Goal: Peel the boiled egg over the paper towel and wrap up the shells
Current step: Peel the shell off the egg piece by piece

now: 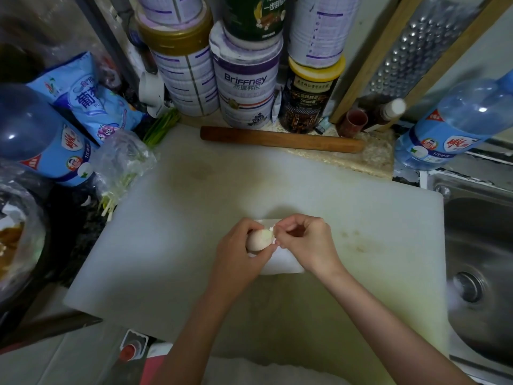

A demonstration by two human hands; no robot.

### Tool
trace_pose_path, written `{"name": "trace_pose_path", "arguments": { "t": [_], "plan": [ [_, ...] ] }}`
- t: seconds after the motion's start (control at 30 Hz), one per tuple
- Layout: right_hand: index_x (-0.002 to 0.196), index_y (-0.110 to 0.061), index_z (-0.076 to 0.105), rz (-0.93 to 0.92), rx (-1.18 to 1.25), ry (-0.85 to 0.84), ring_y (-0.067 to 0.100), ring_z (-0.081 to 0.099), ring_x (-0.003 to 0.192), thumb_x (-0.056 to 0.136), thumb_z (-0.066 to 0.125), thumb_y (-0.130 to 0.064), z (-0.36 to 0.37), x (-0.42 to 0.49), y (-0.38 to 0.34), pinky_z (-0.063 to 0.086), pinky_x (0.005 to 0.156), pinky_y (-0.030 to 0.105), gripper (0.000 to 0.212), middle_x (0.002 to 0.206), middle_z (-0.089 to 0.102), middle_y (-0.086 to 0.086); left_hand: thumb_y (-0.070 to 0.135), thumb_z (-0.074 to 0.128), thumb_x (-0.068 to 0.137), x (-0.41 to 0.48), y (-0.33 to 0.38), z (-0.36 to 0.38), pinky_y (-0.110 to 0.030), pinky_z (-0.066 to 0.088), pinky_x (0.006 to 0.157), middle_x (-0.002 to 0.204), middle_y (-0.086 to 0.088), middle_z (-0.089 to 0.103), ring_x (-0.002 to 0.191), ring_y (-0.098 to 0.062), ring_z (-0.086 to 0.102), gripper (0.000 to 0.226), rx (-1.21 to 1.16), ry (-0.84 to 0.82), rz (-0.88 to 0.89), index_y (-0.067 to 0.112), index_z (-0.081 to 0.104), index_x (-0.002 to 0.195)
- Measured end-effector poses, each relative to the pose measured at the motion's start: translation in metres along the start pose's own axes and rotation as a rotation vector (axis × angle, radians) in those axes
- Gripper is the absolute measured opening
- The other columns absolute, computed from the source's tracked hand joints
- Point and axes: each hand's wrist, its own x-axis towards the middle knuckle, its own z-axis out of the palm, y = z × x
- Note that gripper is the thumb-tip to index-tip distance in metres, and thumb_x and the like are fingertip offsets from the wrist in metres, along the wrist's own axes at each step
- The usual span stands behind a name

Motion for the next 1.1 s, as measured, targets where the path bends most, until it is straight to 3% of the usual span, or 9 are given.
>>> {"name": "trace_pose_path", "arguments": {
  "t": [0.13,0.33,0.47,0.6,0.73,0.87,0.93,1.03,1.1],
  "plan": [
    [0.065,-0.016,0.068,0.045,0.050,0.052,0.018,0.067,0.064,0.076,0.066,-0.004,0.003,0.004,0.006,0.056,0.074,0.032,0.016,0.060,0.068,-0.001,0.020,0.077,0.068,-0.001,-0.001,-0.003,-0.036,0.052,0.065,0.082,0.010,0.063,0.076,-0.008,0.059,0.027,-0.008,0.001,-0.033,0.023,0.053,0.082],
    [0.067,-0.013,0.070,-0.029,-0.149,0.010,0.014,0.065,0.061,0.078,0.069,-0.010,0.004,0.012,0.021,0.054,0.070,0.029,0.011,0.060,0.068,-0.002,0.016,0.081,0.067,0.000,-0.003,-0.007,-0.009,0.048,0.071,0.097,0.020,0.065,0.091,0.009,0.057,0.039,-0.109,-0.011,-0.115,0.032,0.061,0.096],
    [0.066,-0.008,0.068,-0.037,-0.210,0.003,0.016,0.063,0.062,0.078,0.069,-0.012,0.008,0.013,0.027,0.051,0.066,0.026,0.013,0.063,0.068,0.002,0.016,0.080,0.069,0.002,-0.005,-0.006,-0.009,0.047,0.075,0.104,0.018,0.066,0.093,0.008,0.058,0.034,-0.155,-0.034,-0.178,0.027,0.066,0.097],
    [0.070,-0.013,0.071,-0.080,-0.113,-0.045,0.001,0.057,0.055,0.084,0.062,-0.008,0.002,0.010,0.021,0.043,0.060,0.010,0.017,0.058,0.064,-0.009,0.013,0.078,0.071,0.003,-0.007,-0.005,-0.007,0.045,0.076,0.109,0.011,0.067,0.097,0.004,0.060,0.036,-0.208,-0.061,-0.248,0.023,0.067,0.104],
    [0.083,-0.018,0.075,-0.185,-0.082,-0.088,0.000,0.061,0.065,0.081,0.070,-0.018,-0.003,-0.002,0.009,0.046,0.065,0.009,0.005,0.069,0.070,-0.010,0.014,0.074,0.077,0.003,-0.006,-0.006,-0.005,0.044,0.079,0.114,0.010,0.065,0.104,0.001,0.059,0.036,-0.232,-0.094,-0.263,0.027,0.064,0.108],
    [0.099,-0.017,0.073,-0.332,-0.223,-0.110,0.010,0.062,0.072,0.084,0.065,-0.012,-0.003,-0.006,0.005,0.053,0.074,0.025,0.017,0.080,0.068,-0.001,0.009,0.069,0.081,0.005,-0.002,-0.007,-0.004,0.043,0.080,0.116,0.006,0.065,0.106,-0.002,0.059,0.038,-0.245,-0.146,-0.243,0.019,0.062,0.118],
    [0.104,-0.018,0.071,-0.400,-0.265,-0.115,0.013,0.062,0.074,0.086,0.063,-0.011,-0.005,-0.005,0.004,0.052,0.076,0.024,0.021,0.084,0.065,-0.001,0.008,0.067,0.083,0.005,0.001,-0.009,-0.004,0.042,0.081,0.119,0.006,0.064,0.106,0.004,0.058,0.042,-0.241,-0.183,-0.228,0.017,0.059,0.123],
    [0.097,-0.014,0.073,-0.487,-0.298,-0.145,0.012,0.062,0.072,0.086,0.063,-0.011,-0.007,-0.003,0.001,0.049,0.075,0.015,0.015,0.090,0.064,0.000,0.012,0.065,0.085,0.005,0.003,-0.011,-0.007,0.043,0.087,0.122,0.008,0.061,0.107,0.004,0.056,0.046,-0.238,-0.208,-0.236,0.019,0.053,0.130],
    [0.091,-0.010,0.073,-0.507,-0.298,-0.157,0.014,0.062,0.071,0.085,0.065,-0.009,-0.009,0.000,-0.002,0.050,0.073,0.019,0.010,0.090,0.064,0.003,0.015,0.063,0.087,0.004,0.004,-0.013,-0.019,0.044,0.097,0.126,0.008,0.060,0.114,-0.001,0.055,0.047,-0.246,-0.235,-0.246,0.020,0.051,0.132]
  ]
}}
